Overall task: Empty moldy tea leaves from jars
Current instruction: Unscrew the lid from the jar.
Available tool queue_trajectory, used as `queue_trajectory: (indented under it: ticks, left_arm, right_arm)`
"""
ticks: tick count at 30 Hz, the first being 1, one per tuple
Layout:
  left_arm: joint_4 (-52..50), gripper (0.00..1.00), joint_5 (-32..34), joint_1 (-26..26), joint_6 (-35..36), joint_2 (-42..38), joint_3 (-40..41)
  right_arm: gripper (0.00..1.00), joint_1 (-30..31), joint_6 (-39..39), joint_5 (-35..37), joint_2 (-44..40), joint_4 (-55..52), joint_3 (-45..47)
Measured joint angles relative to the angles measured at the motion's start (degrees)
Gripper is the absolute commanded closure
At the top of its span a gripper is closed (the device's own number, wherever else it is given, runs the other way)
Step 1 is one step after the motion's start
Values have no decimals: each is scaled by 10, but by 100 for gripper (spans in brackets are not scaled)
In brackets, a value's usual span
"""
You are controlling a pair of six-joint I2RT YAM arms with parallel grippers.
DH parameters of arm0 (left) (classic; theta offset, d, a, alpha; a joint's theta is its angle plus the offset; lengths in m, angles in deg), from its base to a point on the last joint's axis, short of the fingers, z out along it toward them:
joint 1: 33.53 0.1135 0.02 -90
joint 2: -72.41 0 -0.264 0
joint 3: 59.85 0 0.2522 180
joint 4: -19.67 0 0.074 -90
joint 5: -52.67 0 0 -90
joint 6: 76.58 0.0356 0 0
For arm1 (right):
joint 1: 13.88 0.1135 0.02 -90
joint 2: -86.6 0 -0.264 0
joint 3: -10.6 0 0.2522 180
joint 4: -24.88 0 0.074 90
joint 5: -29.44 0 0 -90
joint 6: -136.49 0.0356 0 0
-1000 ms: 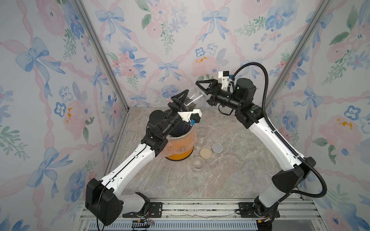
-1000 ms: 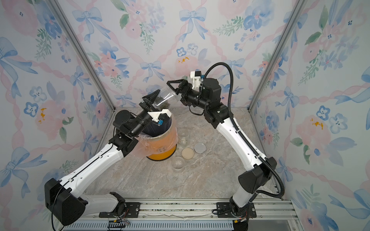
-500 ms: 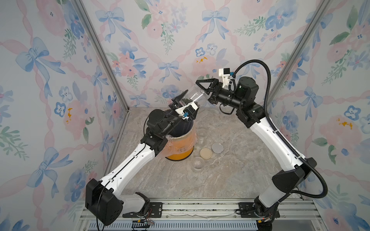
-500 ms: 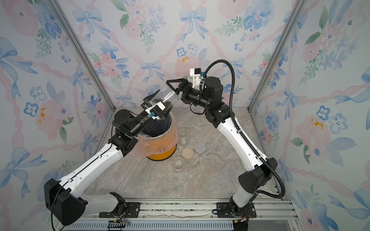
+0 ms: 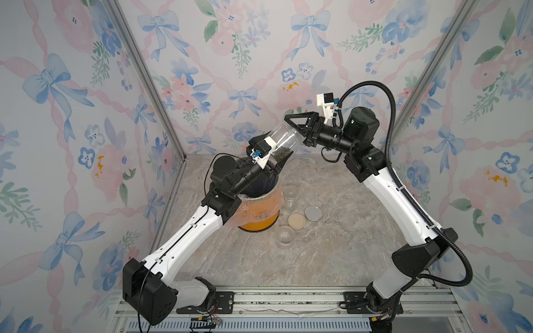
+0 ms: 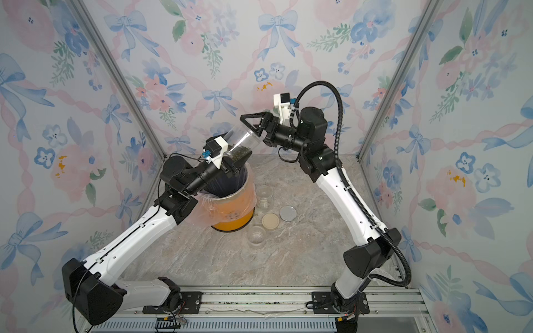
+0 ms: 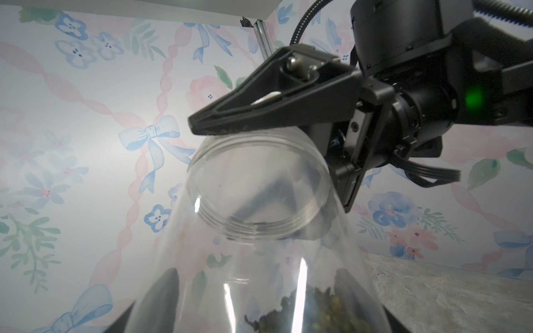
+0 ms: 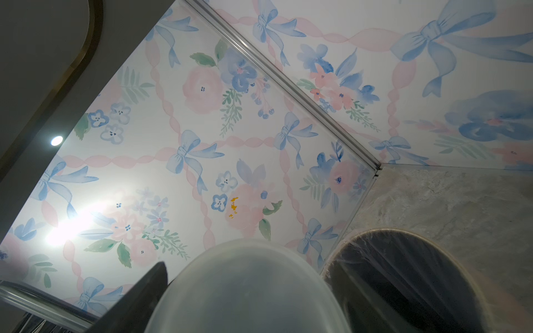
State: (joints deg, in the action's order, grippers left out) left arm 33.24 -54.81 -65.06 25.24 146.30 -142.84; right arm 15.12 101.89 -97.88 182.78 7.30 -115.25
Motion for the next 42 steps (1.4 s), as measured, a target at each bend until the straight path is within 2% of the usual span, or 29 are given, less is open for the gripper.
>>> queue_trajectory:
  ticks: [20, 35, 42]
  left_arm:
    - [36, 74, -64, 25, -231, 0, 23]
    - [69, 74, -87, 31, -345, 1, 37]
    - [80, 74, -96, 34, -375, 3, 37]
  right_arm:
    - [32, -21, -21, -92, 29, 26, -16]
    - [32, -27, -32, -141, 47, 69, -22]
    - [32, -30, -36, -162, 61, 75, -40]
